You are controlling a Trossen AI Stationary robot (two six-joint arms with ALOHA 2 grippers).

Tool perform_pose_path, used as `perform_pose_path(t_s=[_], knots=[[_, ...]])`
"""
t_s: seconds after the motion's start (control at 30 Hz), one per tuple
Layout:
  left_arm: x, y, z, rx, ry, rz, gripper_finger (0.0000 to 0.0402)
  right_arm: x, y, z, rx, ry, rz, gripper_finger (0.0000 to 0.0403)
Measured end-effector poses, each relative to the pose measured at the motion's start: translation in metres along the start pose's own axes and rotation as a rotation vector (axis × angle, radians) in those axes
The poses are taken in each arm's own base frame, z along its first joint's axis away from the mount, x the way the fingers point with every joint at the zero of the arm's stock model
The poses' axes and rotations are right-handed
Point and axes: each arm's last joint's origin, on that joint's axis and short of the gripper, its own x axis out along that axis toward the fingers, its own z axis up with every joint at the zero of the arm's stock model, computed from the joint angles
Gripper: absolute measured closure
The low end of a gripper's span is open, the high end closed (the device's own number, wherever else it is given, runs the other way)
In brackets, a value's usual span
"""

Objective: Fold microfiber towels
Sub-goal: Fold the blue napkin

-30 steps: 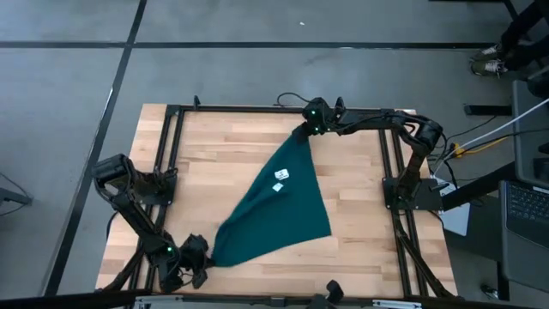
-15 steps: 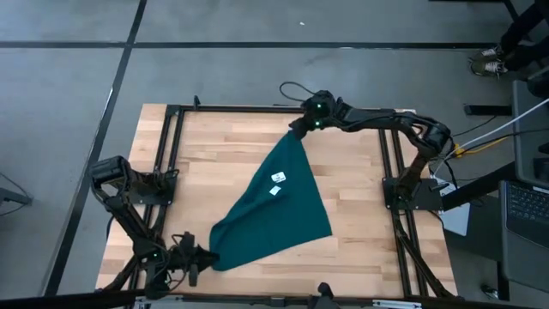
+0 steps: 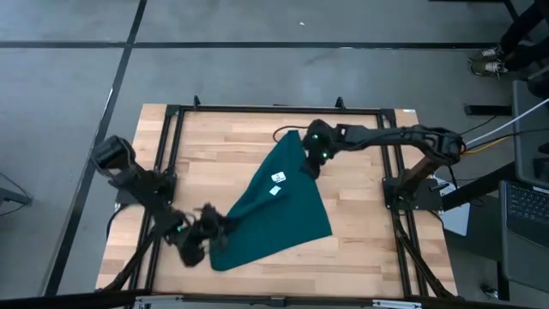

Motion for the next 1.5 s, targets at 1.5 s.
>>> perform_pose_path(t_s=[1.5], knots=[[0.072,0.091,0.115,0.257,0.373,-0.265,0.0385,0.053,0.011,-0.028,0.095,-0.045,0.364,0.026]])
